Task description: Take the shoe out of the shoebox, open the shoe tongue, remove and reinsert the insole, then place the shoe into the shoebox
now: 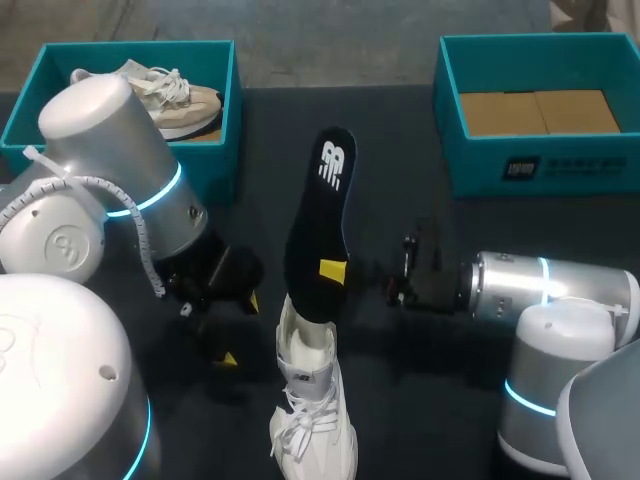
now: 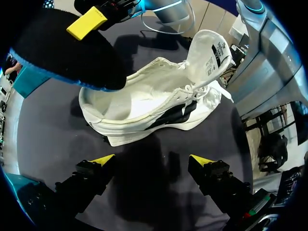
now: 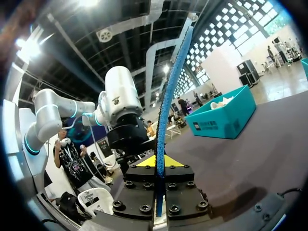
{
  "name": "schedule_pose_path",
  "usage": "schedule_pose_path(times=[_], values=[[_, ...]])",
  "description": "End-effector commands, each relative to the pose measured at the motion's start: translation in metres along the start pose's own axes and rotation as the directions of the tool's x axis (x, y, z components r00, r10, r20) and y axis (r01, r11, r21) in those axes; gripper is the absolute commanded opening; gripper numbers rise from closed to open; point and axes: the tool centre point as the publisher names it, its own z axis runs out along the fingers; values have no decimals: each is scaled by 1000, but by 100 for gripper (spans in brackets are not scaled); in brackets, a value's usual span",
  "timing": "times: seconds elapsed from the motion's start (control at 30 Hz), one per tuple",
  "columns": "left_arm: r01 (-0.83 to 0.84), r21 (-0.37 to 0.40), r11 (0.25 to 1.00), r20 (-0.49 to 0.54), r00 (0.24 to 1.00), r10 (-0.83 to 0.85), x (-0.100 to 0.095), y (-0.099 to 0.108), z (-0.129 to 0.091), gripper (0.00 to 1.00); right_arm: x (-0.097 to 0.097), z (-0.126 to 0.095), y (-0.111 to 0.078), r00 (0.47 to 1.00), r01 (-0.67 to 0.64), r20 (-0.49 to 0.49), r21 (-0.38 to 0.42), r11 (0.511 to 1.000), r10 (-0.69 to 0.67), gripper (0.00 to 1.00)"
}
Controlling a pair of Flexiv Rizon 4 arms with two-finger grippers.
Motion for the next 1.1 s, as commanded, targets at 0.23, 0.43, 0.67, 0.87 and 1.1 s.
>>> schedule_pose_path(times=[0.23, 0.43, 0.67, 0.87, 1.1], values=[[0, -1, 1000, 0, 1000, 0, 0, 0, 1, 100, -7, 10, 0, 1000, -13, -18, 20, 1000, 13, 0], [0, -1, 1000, 0, 1000, 0, 0, 0, 1, 100, -7, 11, 0, 999, -18, -41, 12, 1000, 19, 0], [0, -1, 1000, 0, 1000, 0, 0, 0, 1, 100, -8, 18, -10, 996, -70, -54, 31, 997, 72, 0], [0, -1, 1000, 0, 1000, 0, 0, 0, 1, 100, -8, 18, -18, 993, -106, -54, 36, 994, 108, 0], [0, -1, 1000, 0, 1000, 0, 0, 0, 1, 100, -10, 19, -25, 986, -163, -38, 41, 986, 164, 0]])
